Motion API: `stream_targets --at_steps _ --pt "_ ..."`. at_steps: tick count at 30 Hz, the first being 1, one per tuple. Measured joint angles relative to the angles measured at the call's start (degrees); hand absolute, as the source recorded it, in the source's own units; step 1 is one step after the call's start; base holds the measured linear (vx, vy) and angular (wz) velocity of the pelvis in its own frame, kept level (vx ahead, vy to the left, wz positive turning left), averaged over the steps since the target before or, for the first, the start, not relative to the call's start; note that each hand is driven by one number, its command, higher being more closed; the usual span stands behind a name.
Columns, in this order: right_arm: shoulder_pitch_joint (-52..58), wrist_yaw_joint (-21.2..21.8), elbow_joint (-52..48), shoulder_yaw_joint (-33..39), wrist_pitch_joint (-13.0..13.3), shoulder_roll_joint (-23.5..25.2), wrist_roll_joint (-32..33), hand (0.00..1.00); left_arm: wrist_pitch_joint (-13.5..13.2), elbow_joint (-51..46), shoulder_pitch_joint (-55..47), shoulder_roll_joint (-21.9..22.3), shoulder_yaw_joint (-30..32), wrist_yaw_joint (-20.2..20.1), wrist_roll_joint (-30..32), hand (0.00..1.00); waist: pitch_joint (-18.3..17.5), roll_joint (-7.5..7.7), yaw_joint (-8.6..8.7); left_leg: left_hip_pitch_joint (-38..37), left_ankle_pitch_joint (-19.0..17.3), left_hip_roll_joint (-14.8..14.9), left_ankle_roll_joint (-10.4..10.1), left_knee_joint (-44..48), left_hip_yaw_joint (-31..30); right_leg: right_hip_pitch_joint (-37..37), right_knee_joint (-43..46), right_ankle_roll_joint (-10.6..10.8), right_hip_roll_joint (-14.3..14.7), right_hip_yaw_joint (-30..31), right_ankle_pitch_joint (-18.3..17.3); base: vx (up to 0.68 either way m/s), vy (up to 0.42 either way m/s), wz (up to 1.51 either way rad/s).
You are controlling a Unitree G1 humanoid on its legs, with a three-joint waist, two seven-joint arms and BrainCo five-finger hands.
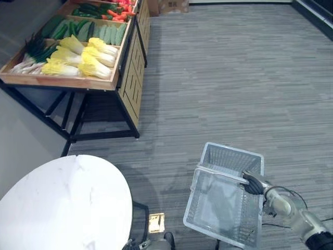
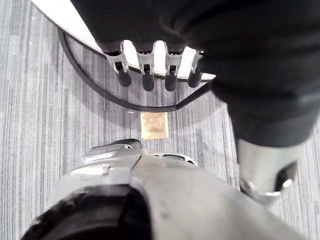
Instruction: Pick vegetable in the basket
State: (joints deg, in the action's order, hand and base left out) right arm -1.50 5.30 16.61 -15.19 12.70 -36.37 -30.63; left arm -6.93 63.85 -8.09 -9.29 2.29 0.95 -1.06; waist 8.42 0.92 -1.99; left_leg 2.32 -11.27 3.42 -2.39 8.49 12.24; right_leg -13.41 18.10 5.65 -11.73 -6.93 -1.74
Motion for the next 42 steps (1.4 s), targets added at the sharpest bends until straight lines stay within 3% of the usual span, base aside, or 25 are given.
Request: stream_targets --at_steps 3,6,8,9,11,13,14,15,16,18,20,21,23,24,26,29,30,31,32,33,34,37,39,41,42 --pt "0.9 -1.2 -0.1 3.0 -0.1 1.3 0.0 1.0 0.1 0.0 1.2 -1.9 -2.6 0.1 0.2 0.0 1.5 0.39 1.76 -5.5 -1.2 -0.1 1.8 -1.0 -0.3 -4.0 15.3 -3.1 -2.1 -1.4 0.5 0.14 0.077 -0.05" --pt "1.0 -1.3 0.1 3.9 0.0 1.9 0.1 1.0 0.2 -0.1 3.6 -3.4 -2.5 0.7 0.6 0.0 1.8 1.22 3.17 -7.5 -1.8 0.5 2.5 -2.5 -0.4 -6.2 11.7 -3.5 -1.9 -5.5 -1.6 0.2 0.013 0.08" --pt "0.9 -1.4 0.4 4.8 0.1 1.9 0.2 1.0 0.3 -0.4 6.8 -3.6 -2.4 1.2 1.6 0.0 2.8 0.04 3.52 -8.2 -2.3 1.8 1.5 -2.9 -0.4 -7.5 0.2 -1.3 0.0 -7.6 0.4 0.3 -0.061 0.12" --pt "0.7 -2.0 0.9 5.7 0.1 1.9 0.2 1.0 0.4 -1.8 8.4 -3.7 -2.3 1.3 1.8 0.0 3.3 0.12 3.64 -9.5 -2.4 2.0 0.6 -3.7 -0.4 -7.4 -8.5 -0.3 0.5 -8.2 3.0 0.4 -0.101 0.09" --pt "0.3 -2.7 1.9 6.8 -0.1 1.9 0.0 1.0 0.2 -3.7 10.6 -4.5 -2.0 1.5 1.8 0.0 4.2 0.44 3.83 -11.8 -3.4 1.9 -1.2 -4.5 -1.2 -7.9 -14.4 0.4 -0.2 -8.2 4.7 0.43 -0.153 0.24" --pt "0.5 -2.7 2.0 8.1 -0.7 1.8 -0.6 1.0 0.0 -5.8 12.0 -5.1 -1.8 2.3 1.8 0.0 4.2 0.79 4.98 -13.9 -5.3 2.6 -3.8 -4.7 -3.2 -8.1 -13.8 -0.5 -0.4 -7.9 6.5 0.55 -0.295 0.57" --pt "0.6 -2.9 2.2 9.3 -1.0 1.6 -0.7 1.0 0.0 -6.7 12.4 -4.8 -1.9 2.8 1.6 0.0 4.1 -1.18 5.75 -14.4 -6.3 4.7 -5.0 -3.9 -4.9 -9.3 -8.4 -1.0 0.7 -8.0 9.2 0.55 -0.312 0.59" --pt "0.4 -3.0 2.2 10.0 -1.4 1.6 -0.7 1.0 -0.2 -7.0 12.7 -4.7 -2.1 2.8 1.4 0.0 4.0 -1.7 5.76 -14.3 -6.1 5.6 -5.3 -2.8 -5.4 -10.0 -5.7 -1.2 1.0 -8.2 9.1 0.55 -0.366 0.26" --pt "-0.1 -2.8 2.2 10.5 -1.7 0.9 -0.8 1.0 -0.2 -7.0 13.0 -4.0 -2.1 2.8 1.2 0.0 3.8 -2.95 5.51 -13.2 -4.6 7.9 -6.0 1.6 -6.4 -10.4 -1.7 -3.6 2.5 -9.0 5.0 0.56 -0.411 -0.07" --pt "0.6 -2.7 2.1 10.6 -1.8 0.8 -0.8 1.0 -0.1 -7.0 12.9 -3.6 -2.0 2.8 1.2 0.0 3.7 -3.02 5.07 -9.6 0.0 9.9 -6.5 11.7 -8.3 -8.8 1.6 -5.0 3.9 -9.7 1.0 0.57 -0.394 -0.05" --pt "2.8 -2.5 2.1 10.6 -2.1 0.8 -0.7 1.0 -0.1 -7.8 12.4 -2.8 -2.0 2.8 1.2 0.0 3.7 -3.05 4.95 -2.4 13.1 12.4 -6.7 29.7 -10.6 -2.5 0.3 -6.2 5.3 -11.2 -3.3 0.56 -0.296 0.16" --pt "3.0 -2.5 2.1 10.5 -2.3 0.8 -0.7 1.0 -0.2 -8.2 12.1 -2.6 -2.0 2.8 1.2 0.0 3.7 -3.04 4.74 -0.1 13.4 12.9 -6.7 35.1 -10.5 -0.8 -0.6 -6.5 5.8 -11.3 -3.9 0.52 -0.231 0.03" --pt "4.0 -2.5 2.2 10.2 -2.9 0.8 -0.7 1.0 -0.1 -9.1 10.6 -2.2 -2.0 2.7 1.2 0.0 4.0 -2.66 3.19 7.6 8.4 13.6 -4.4 50.1 -8.5 7.5 -5.6 -7.1 7.5 -11.3 -5.5 0.56 -0.169 -0.07" --pt "4.2 -2.5 2.2 10.2 -2.9 0.8 -0.7 1.0 -0.2 -9.2 10.0 -2.2 -2.0 2.7 1.2 0.0 4.1 -2.5 2.93 9.1 7.0 13.4 -3.5 51.4 -7.6 9.7 -6.9 -7.1 7.7 -11.3 -5.8 0.58 -0.118 -0.01" --pt "4.1 -2.6 2.1 10.4 -2.9 0.8 -0.5 1.0 -0.1 -9.1 8.0 -2.2 -1.9 2.6 1.2 0.0 4.1 -2.21 1.69 14.4 3.8 11.7 -2.1 50.4 -5.2 14.5 -10.3 -6.5 7.8 -11.2 -6.0 0.44 -0.048 -0.1" --pt "3.5 -2.9 2.2 10.4 -2.7 1.6 -0.3 1.0 0.0 -8.6 4.3 -1.8 -0.4 2.3 1.2 0.0 4.1 -2.14 -1.45 21.0 2.0 6.6 -1.7 30.1 -1.5 19.1 -14.0 -4.7 6.3 -10.0 -6.3 0.43 0.09 -0.36" --pt "3.5 -2.9 2.3 10.3 -2.6 1.7 -0.3 1.0 0.0 -7.7 3.3 -1.4 0.5 2.2 1.2 0.0 4.0 -2.19 -1.8 20.5 4.5 4.5 -1.6 18.5 -1.7 20.5 -14.8 -3.6 5.8 -9.8 -6.7 0.5 0.205 -0.25" --pt "3.6 -2.9 2.3 10.3 -2.5 1.4 -0.3 1.0 0.0 -6.7 1.3 -0.6 0.9 2.2 1.4 0.0 3.0 -3.86 -2.05 19.3 10.1 3.4 -2.4 3.9 -2.4 22.2 -16.1 -2.4 6.2 -9.6 -7.6 0.53 0.237 -0.24" --pt "3.6 -3.0 2.4 10.3 -2.4 1.2 -0.3 1.0 0.1 -6.6 0.2 -0.3 1.0 2.1 1.4 0.0 2.5 -4.92 -2.39 19.3 12.7 3.5 -2.1 -1.1 -2.9 23.1 -16.5 -0.9 6.6 -9.1 -8.6 0.53 0.265 -0.3" --pt "3.5 -3.2 2.9 10.2 -2.4 1.8 -0.3 1.0 0.1 -6.1 -1.1 0.0 1.8 2.0 1.6 0.0 2.0 -5.75 -3.09 19.1 20.0 3.1 -0.8 0.0 -3.0 24.7 -17.0 0.4 6.2 -8.1 -9.9 0.41 0.199 -0.02" --pt "3.1 -3.4 3.8 9.6 -2.4 2.8 -0.3 1.0 0.1 -5.6 -0.6 0.4 3.4 2.0 2.1 0.0 1.9 -4.69 -3.13 20.1 17.7 1.2 1.1 2.4 -2.9 25.3 -17.2 -0.2 5.1 -7.9 -9.9 0.55 0.26 0.17" --pt "0.6 -3.3 4.7 6.6 -2.3 3.2 -0.3 1.0 0.1 -4.3 -0.1 0.8 5.5 1.3 2.5 0.0 2.2 -4.1 -4.53 22.8 10.8 2.4 6.1 15.5 0.4 28.2 -17.3 1.3 4.4 -5.4 -4.4 0.45 0.191 0.16" --pt "0.1 -3.1 4.5 5.3 -2.0 3.2 -0.3 1.0 0.1 -4.0 -0.6 0.8 6.5 1.1 2.5 0.0 1.8 -2.95 -4.8 21.0 10.0 2.1 6.9 16.4 2.7 28.6 -14.4 2.0 3.2 -4.0 -1.8 0.38 0.19 0.13" --pt "0.1 -3.2 4.8 5.4 -1.2 4.9 -0.4 1.0 0.2 -2.6 -2.3 0.4 6.4 1.1 2.5 0.0 -0.4 0.01 -4.81 14.5 6.6 -1.2 7.0 8.1 3.3 21.9 2.6 2.0 0.3 -1.6 -1.7 0.38 0.212 0.1" --pt "0.4 -3.3 4.8 5.4 -1.3 5.8 -0.4 1.0 0.3 -2.4 -2.6 0.0 6.1 1.1 2.5 0.0 -0.5 1.38 -4.63 12.8 6.6 -2.4 7.1 6.0 3.6 19.3 8.7 3.4 -1.1 -0.5 -0.8 0.34 0.164 0.11"
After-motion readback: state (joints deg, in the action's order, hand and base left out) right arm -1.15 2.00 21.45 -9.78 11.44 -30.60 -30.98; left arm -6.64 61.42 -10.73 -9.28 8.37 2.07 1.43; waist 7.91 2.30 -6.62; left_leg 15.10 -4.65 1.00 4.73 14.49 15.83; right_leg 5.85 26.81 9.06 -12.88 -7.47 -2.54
